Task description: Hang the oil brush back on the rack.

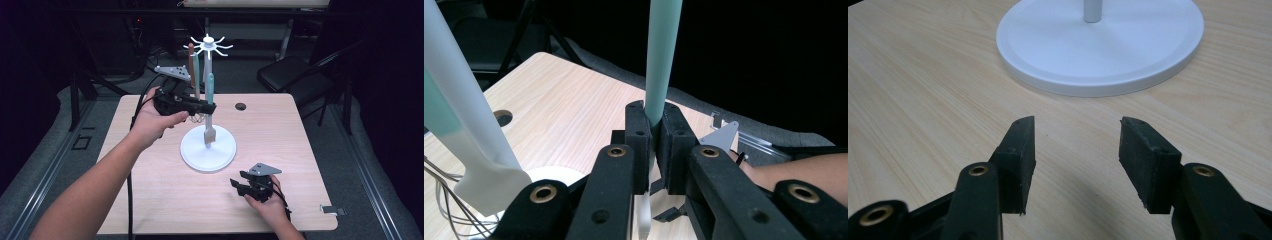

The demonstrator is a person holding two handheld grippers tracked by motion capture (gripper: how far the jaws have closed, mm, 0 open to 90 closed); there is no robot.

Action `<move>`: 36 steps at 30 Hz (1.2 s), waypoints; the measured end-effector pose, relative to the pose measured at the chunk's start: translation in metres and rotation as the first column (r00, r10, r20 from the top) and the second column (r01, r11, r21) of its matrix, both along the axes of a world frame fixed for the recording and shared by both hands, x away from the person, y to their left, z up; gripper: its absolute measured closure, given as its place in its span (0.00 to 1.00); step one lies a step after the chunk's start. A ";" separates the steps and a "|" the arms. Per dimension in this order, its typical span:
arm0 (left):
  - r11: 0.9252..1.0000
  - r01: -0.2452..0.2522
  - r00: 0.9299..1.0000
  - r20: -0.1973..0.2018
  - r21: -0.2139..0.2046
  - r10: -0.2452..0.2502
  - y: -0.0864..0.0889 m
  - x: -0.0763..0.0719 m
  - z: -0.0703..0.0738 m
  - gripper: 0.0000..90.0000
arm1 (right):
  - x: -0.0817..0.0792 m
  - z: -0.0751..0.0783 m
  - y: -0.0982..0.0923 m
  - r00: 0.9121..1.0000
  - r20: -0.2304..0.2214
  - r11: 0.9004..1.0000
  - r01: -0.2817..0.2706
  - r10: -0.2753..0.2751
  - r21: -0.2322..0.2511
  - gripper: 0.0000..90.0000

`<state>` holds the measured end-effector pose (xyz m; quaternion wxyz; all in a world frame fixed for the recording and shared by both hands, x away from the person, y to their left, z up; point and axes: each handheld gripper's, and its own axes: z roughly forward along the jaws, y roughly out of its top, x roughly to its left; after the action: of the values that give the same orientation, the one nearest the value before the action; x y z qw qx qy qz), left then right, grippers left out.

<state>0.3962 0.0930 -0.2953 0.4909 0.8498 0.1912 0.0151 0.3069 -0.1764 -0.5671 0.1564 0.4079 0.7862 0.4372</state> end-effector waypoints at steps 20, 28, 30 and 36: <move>0.999 -0.037 0.999 -0.027 -0.031 0.036 0.003 0.031 0.011 0.94 | -0.002 -0.001 0.001 1.000 0.003 1.000 -0.014 0.014 -0.003 0.54; 0.999 -0.045 0.998 -0.041 -0.021 0.044 0.000 0.038 0.010 0.94 | -0.003 -0.003 0.003 1.000 0.003 1.000 -0.018 0.018 -0.003 0.54; 0.998 -0.052 0.998 -0.046 -0.018 0.051 0.000 0.039 0.010 0.94 | -0.003 -0.002 0.004 1.000 0.003 1.000 -0.022 0.022 -0.004 0.54; 0.995 -0.097 0.994 -0.051 -0.007 0.096 -0.001 0.043 0.009 0.94 | -0.004 -0.002 0.005 1.000 0.010 1.000 -0.030 0.030 -0.001 0.54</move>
<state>0.4392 0.0920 -0.2866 0.4885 0.8374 0.2445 0.0163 0.3030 -0.1718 -0.5692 0.1538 0.3939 0.7916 0.4411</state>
